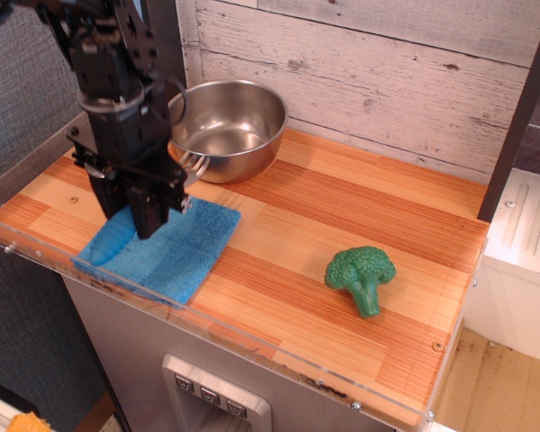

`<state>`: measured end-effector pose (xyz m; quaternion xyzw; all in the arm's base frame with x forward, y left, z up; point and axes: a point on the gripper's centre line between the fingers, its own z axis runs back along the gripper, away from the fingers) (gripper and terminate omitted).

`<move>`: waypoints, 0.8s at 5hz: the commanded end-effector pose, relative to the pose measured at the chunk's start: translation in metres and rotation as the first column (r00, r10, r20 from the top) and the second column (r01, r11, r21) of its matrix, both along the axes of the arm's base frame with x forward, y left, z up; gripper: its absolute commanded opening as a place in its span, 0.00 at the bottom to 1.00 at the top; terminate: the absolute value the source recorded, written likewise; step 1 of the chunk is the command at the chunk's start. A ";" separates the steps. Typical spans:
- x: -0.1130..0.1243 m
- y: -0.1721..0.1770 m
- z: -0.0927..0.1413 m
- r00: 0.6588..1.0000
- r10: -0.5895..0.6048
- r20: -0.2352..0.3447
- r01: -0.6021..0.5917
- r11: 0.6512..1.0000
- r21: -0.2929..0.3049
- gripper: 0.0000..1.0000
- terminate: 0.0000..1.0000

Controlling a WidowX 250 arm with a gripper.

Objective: Put the fork on top of the napkin.

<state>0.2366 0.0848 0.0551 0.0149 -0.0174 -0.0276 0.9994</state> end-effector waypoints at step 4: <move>0.012 0.008 -0.014 1.000 0.007 -0.029 -0.006 1.000 0.025 1.00 0.00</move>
